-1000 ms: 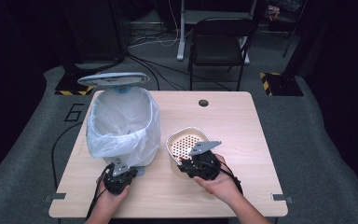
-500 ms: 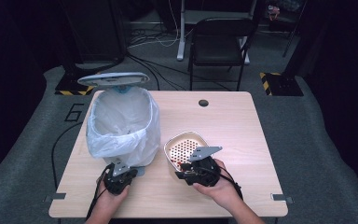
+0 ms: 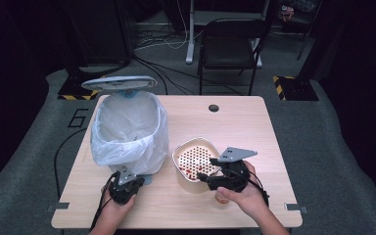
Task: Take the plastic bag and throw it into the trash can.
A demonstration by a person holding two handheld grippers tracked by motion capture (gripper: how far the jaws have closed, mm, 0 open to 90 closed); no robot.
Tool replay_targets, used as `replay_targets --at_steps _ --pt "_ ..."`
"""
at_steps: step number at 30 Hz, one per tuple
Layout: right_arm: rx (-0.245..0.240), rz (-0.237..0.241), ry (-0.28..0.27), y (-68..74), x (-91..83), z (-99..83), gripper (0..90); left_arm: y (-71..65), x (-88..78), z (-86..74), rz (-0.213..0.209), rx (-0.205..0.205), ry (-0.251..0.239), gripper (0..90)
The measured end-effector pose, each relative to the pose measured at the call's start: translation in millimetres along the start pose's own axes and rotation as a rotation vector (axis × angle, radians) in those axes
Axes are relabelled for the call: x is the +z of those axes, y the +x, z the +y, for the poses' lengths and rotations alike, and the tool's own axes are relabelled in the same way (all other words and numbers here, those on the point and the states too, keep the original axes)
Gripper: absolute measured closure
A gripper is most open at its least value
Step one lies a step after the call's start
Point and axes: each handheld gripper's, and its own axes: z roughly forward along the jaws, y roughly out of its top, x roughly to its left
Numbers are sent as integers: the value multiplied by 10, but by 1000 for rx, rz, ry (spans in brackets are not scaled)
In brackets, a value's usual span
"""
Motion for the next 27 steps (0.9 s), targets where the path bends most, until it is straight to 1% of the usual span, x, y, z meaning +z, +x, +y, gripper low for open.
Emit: replay_targets --at_steps 1,4,6,7,8,10,12,14,18,21,27 --pt "9 -7 -5 -21 -37 -16 284 1 -1 0 0 1 1 888" --pt "9 -23 -7 -62 -93 -61 224 0 0 0 0 0 1 888" --pt "11 -49 1 -85 -115 -114 190 0 1 0 -2 -4 -1 888" --pt "11 -49 1 -85 -115 -114 190 0 1 0 -2 -4 -1 888" --pt "12 -68 6 -107 -131 -176 167 0 2 0 -2 -5 -2 888" --pt "21 -76 7 -132 -143 -233 156 2 -1 0 -1 3 1 888" --pt "37 -88 3 -165 -147 -294 149 1 2 -2 -3 -6 -4 887" --pt "53 -94 3 -191 -148 -357 145 3 2 0 -5 -1 -2 888" --pt "65 -106 1 -211 -135 -454 141 1 2 -1 -3 -5 -3 887" --pt "76 -108 13 -221 -111 -539 139 7 2 -1 -9 -5 -4 888" --pt "76 -123 16 -223 -84 -667 143 5 1 -1 -5 -4 -2 888"
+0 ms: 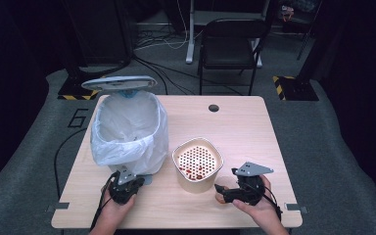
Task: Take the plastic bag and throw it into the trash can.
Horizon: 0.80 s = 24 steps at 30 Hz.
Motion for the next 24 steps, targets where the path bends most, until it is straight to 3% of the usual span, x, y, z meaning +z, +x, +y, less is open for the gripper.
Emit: replay_targets --at_steps 7,24 --pt "37 8 10 -26 60 -146 146 -1 1 -2 -1 -2 -2 888" --pt "27 9 23 2 176 -322 198 -3 3 -4 -1 -6 -6 888"
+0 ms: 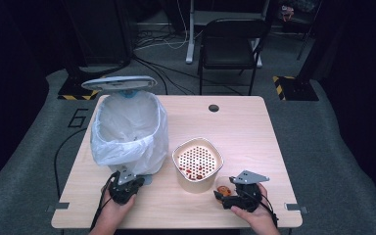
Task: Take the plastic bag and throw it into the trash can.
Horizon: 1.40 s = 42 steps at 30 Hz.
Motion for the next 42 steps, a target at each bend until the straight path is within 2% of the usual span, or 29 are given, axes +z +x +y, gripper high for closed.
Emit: replay_targets --at_steps 16,20,23,27,30,35,42 --pt "-22 -5 17 15 59 -73 236 1 0 0 -1 0 0 888" --pt "-41 -20 22 23 83 -84 241 3 1 0 -1 0 -1 888" --pt "-40 -34 25 26 90 -87 275 2 1 1 -2 -1 -2 888" --pt "-34 -25 24 9 90 -87 296 3 1 1 -2 -1 -1 888" --pt "-50 -20 23 4 83 -86 328 3 1 0 -2 -1 -2 888" --pt "-37 -24 23 -15 70 -80 375 2 0 0 -1 1 0 888" --pt "-59 -41 32 -75 18 -51 417 0 0 0 0 0 0 888"
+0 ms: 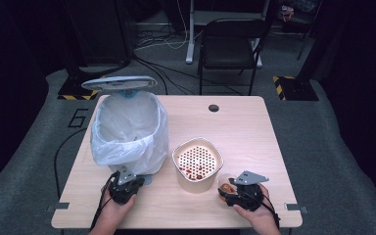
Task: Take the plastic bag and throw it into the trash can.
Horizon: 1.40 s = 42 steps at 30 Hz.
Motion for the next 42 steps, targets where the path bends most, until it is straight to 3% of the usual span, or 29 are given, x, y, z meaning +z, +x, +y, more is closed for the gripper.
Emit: replay_targets --at_steps 16,26,29,34,42 --pt "-9 -35 -15 -310 -187 250 502 6 -2 5 -2 10 6 888" --pt "-40 -79 -19 -453 -276 449 521 5 -2 6 -1 11 6 888" --pt "-44 -93 -32 -502 -308 513 523 -9 -1 -1 6 -18 10 888" --pt "-52 -107 -38 -579 -359 659 526 4 -2 6 0 11 6 888" --pt "-83 -117 -47 -651 -386 892 528 6 -4 7 1 15 10 888"
